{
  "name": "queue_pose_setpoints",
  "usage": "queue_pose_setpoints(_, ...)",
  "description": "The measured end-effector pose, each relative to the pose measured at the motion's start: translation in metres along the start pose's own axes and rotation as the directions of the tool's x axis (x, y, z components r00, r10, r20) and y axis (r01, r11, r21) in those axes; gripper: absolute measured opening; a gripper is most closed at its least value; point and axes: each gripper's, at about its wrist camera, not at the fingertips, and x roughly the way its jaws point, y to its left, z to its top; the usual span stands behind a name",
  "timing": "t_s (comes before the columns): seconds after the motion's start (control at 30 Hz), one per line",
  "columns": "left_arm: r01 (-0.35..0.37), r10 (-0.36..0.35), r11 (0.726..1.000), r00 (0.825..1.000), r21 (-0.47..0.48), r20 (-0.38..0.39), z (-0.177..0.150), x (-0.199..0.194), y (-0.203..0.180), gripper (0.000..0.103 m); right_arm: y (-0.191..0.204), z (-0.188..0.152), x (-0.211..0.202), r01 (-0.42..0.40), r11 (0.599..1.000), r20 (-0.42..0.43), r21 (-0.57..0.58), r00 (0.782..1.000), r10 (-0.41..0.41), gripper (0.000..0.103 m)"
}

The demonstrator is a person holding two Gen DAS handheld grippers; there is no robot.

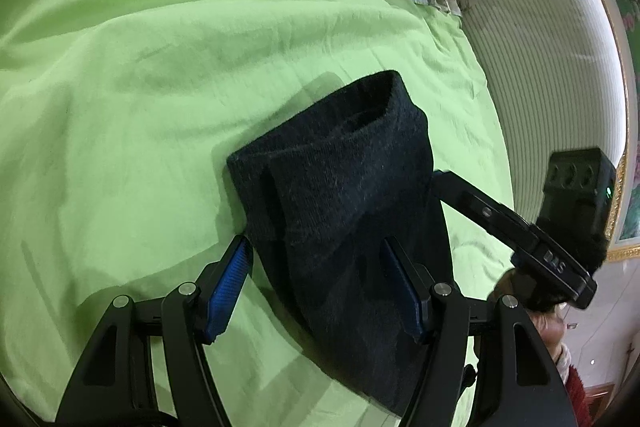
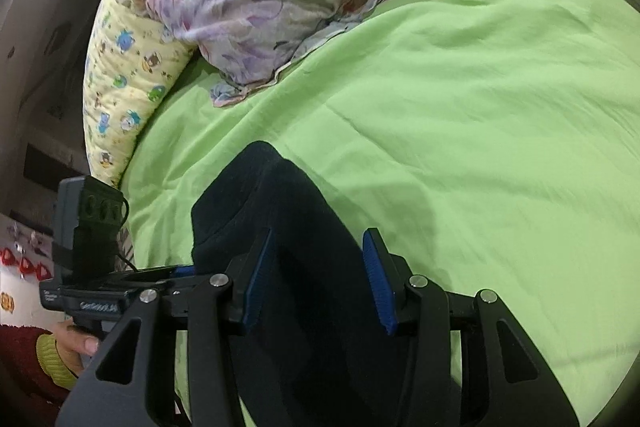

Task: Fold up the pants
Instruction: 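Grasp the folded pants edge with the left tool while the right tool holds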

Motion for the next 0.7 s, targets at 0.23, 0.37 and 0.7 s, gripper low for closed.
queue_pose_setpoints(0.23,-0.019,0.019,1.000,0.999,0.002,0.032,-0.001,0.002,-0.001,0.063,0.007,0.015,0.027,-0.027,0.998,-0.070,-0.054,0.997,0.023,0.047)
queue_pose_setpoints(0.37,-0.048,0.046,0.998,0.998,0.036,0.047,0.000,0.003,-0.005,0.040,0.018,0.014,0.031,0.001,0.994,-0.085,-0.105,0.996,-0.010,0.034)
queue_pose_setpoints(0.7,0.043,-0.051,0.991,0.997,0.129,0.058,-0.007,-0.025,-0.028,0.019,0.024,-0.004,-0.026,-0.041,0.996,0.054,-0.081,0.998,0.046,0.023)
